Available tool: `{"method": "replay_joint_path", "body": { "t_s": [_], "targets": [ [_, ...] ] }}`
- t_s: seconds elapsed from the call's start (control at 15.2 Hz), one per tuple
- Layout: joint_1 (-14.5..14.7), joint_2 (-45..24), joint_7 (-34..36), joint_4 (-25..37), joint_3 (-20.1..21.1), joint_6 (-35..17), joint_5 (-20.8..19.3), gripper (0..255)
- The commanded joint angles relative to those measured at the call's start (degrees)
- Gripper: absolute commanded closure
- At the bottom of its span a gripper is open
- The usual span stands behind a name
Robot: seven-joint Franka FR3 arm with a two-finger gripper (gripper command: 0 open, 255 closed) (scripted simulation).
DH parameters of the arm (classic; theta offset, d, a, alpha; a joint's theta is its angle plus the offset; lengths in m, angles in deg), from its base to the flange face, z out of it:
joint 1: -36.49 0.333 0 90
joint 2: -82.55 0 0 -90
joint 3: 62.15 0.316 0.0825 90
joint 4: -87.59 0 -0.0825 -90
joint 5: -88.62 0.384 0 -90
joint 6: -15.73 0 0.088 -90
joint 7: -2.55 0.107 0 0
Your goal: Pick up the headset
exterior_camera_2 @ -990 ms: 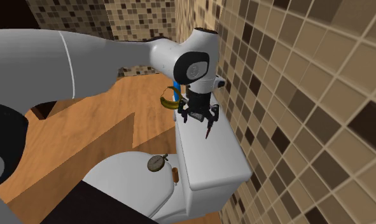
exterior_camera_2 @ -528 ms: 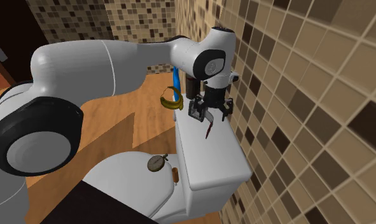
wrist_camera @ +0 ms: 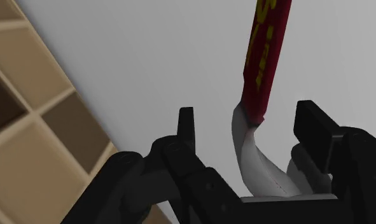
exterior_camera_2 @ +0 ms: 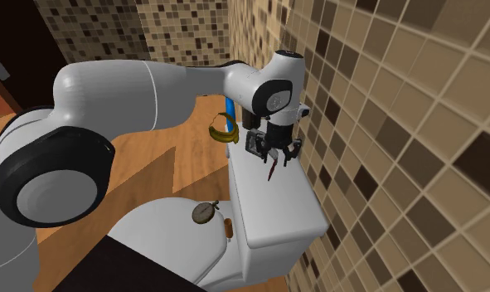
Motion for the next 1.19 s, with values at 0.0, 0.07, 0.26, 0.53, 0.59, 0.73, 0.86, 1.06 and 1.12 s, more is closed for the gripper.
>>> {"method": "replay_joint_path", "body": {
  "t_s": [0.0, 0.07, 0.26, 0.53, 0.59, 0.73, 0.86, 1.06, 1.12],
  "targets": [
    [0.03, 0.03, 0.01, -0.23, 0.01, -0.22, 0.00, 255],
    [0.03, 0.07, 0.00, -0.27, 0.00, -0.23, -0.01, 255],
    [0.03, 0.06, 0.00, -0.26, 0.00, -0.22, -0.01, 255],
    [-0.03, -0.08, -0.04, 0.01, 0.00, -0.09, 0.03, 255],
    [-0.06, 0.03, -0.02, 0.61, -0.03, 0.62, -0.02, 255],
    [-0.13, 0.20, 0.02, 1.93, -0.08, 2.08, -0.09, 255],
    [-0.22, 0.31, 0.05, 3.31, -0.13, 3.56, -0.15, 255],
    [-0.38, 0.36, 0.07, 5.55, -0.19, 5.84, -0.19, 255],
    [-0.45, 0.35, 0.08, 6.35, -0.21, 6.62, -0.20, 255]
  ]
}}
